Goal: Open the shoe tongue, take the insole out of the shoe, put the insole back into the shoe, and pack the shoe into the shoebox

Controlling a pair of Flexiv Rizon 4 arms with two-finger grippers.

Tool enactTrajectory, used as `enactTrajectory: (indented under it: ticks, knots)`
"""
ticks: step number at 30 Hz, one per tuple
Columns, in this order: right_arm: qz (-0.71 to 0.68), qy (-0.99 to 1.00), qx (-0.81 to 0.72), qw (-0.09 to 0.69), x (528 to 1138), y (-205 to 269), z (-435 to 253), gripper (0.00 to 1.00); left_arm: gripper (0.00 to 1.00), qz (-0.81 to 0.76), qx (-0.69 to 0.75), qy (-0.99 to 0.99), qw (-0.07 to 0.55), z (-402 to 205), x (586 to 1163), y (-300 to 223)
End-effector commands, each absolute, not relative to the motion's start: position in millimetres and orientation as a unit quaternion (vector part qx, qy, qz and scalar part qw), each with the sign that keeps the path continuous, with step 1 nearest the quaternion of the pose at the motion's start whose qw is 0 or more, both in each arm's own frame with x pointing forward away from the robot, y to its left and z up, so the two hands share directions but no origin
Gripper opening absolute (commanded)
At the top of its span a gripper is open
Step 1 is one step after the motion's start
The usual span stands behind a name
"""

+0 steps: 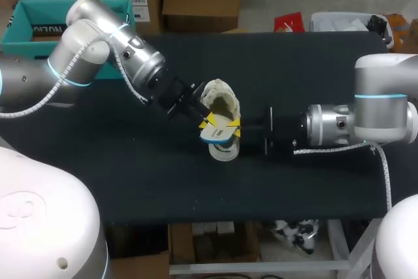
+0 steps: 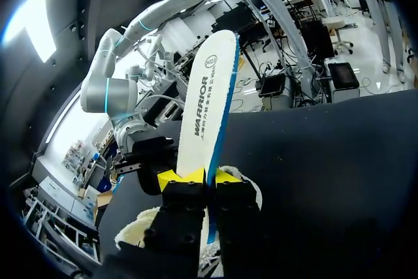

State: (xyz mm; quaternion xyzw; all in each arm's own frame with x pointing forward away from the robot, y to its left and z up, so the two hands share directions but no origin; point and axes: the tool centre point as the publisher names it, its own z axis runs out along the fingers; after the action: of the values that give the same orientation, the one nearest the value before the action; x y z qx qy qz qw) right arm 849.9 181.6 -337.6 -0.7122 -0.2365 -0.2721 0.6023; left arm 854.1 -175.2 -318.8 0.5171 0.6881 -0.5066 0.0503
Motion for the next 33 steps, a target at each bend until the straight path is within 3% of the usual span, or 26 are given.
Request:
enactTrajectory:
  ticks: [1,33]
  knots:
    - [-0.273,-0.236,-0.712,0.603,850.3,181.8,-337.8,0.0,0.0,-0.508,0.517,0.687,0.05,-320.8,854.7,-176.4]
    - [-0.28,-0.215,-0.732,0.583,876.7,190.6,-360.1,0.0,0.0,-0.503,0.514,0.682,0.133,-348.0,883.5,-171.9]
